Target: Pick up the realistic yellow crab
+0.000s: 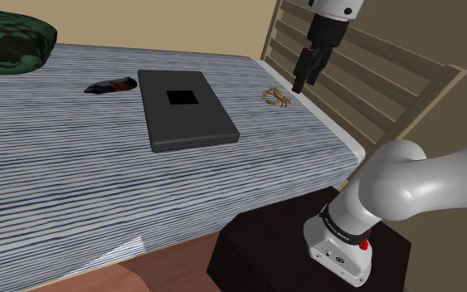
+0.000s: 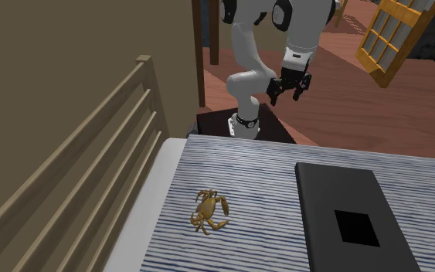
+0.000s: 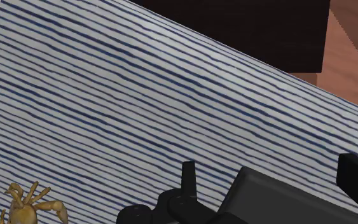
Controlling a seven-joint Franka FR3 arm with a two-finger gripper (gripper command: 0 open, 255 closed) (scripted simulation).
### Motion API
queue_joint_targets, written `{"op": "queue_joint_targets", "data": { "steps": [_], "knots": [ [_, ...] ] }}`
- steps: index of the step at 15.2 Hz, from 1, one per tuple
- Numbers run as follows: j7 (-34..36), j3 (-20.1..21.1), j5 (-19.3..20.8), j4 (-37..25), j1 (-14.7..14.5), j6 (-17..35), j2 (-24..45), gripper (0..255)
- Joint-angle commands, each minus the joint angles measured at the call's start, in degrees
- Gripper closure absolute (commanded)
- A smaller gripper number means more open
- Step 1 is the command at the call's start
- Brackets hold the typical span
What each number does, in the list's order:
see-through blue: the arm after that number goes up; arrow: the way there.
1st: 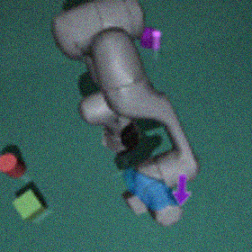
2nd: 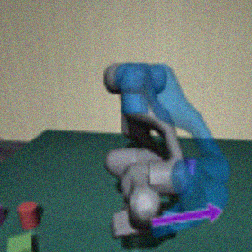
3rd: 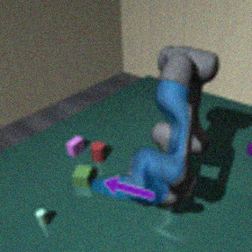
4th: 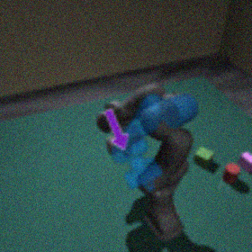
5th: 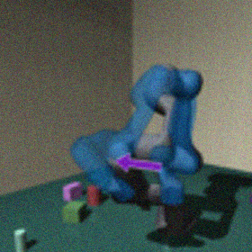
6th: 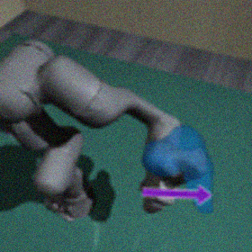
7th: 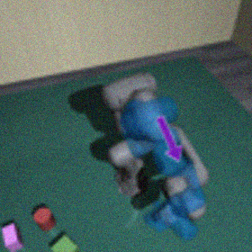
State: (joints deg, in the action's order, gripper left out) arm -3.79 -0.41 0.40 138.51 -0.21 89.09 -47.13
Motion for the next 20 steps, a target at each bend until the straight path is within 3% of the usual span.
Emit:
{"op": "queue_joint_targets", "data": {
  "steps": [1, 10, 20],
  "knots": [
    [0.0, 0.0, 0.0, 0.0, 0.0, 0.0, 0.0, 0],
    [-5.5, -5.9, 6.7, -2.3, 3.6, 10.9, 14.5, 0],
    [-10.6, -11.7, 11.0, -11.2, 6.9, 20.4, 33.6, 0]
  ]
}}
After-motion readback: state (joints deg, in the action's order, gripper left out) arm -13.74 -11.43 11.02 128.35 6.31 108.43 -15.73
